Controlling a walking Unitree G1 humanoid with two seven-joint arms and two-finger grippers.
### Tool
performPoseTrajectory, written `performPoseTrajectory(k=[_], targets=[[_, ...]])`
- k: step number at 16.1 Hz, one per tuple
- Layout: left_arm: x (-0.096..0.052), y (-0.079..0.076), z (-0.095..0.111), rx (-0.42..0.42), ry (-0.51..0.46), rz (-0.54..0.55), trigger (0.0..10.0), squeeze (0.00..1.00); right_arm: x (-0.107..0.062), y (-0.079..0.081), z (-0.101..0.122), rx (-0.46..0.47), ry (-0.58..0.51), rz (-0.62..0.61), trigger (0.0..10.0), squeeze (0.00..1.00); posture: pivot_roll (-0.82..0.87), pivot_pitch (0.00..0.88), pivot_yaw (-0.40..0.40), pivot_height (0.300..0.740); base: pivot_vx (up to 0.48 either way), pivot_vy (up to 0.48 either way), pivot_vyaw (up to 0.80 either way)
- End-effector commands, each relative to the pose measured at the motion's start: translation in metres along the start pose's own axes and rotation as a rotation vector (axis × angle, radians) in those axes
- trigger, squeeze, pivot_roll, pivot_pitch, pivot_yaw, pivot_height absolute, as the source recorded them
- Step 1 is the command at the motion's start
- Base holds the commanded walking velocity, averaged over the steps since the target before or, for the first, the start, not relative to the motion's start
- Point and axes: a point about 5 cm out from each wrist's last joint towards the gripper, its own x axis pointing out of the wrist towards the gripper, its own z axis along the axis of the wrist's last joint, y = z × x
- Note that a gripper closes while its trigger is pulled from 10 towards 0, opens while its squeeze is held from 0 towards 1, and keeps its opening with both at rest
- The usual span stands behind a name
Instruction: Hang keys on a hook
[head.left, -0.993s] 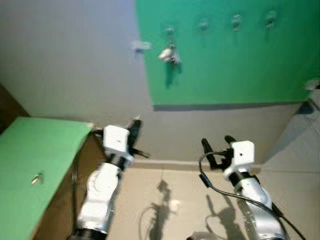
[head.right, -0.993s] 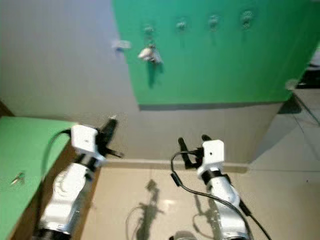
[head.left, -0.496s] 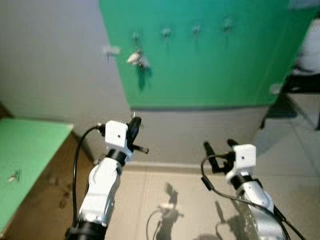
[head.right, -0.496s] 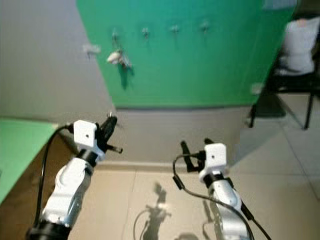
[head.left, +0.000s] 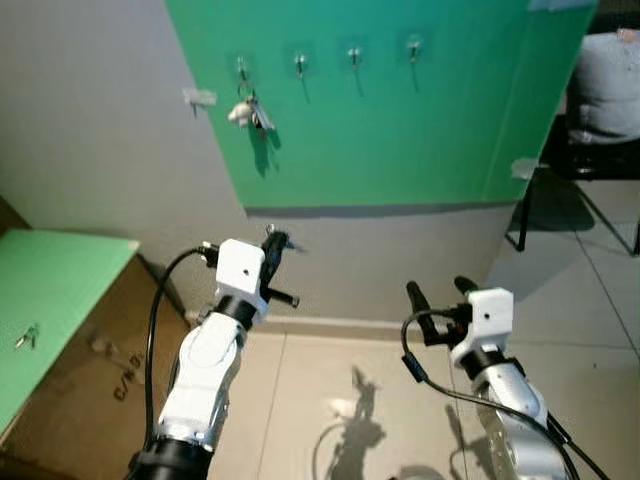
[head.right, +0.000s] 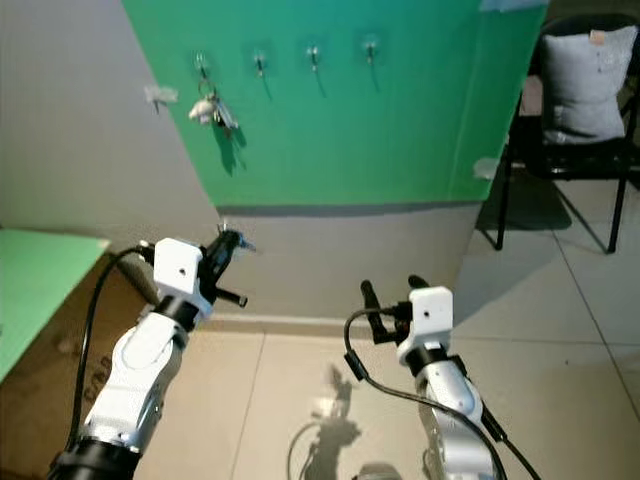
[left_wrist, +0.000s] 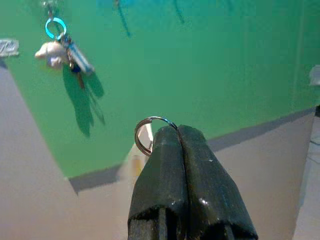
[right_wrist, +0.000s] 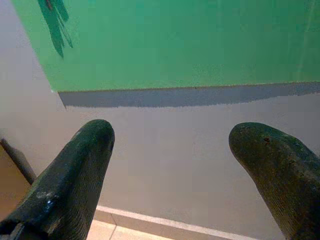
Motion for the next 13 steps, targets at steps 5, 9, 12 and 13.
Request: performPoseTrajectory(k=[5,9,12,13], targets=[[0.003,0.007,0.005,-0.017,-0.015,0.030,0.0,0.00,0.011,0.008,0.026,-0.020,-0.108,0.027,10.0,0.00,-0.25,0.038,0.130,0.740,0.444,0.000,0.00],[0.009,0.004,0.008,0.021,-0.007,0.002,0.0,0.00,0.009,0.011,0.022,-0.019,-0.095,0.039,10.0,0.00,-0.26,0.040,0.131,0.740,0.450,0.000,0.00],[0.011,0.003,0.008,0.061,0.006,-0.017,0.0,0.00,0.008,0.012,0.020,-0.017,-0.085,0.039,10.0,0.00,-0.25,0.043,0.133,0.740,0.468,0.000,0.00],[0.013,-0.001,0.009,0.088,0.013,-0.050,0.0,0.00,0.007,0.013,0.020,-0.015,-0.082,0.040,10.0,0.00,-0.25,0.043,0.133,0.740,0.480,0.000,0.00]])
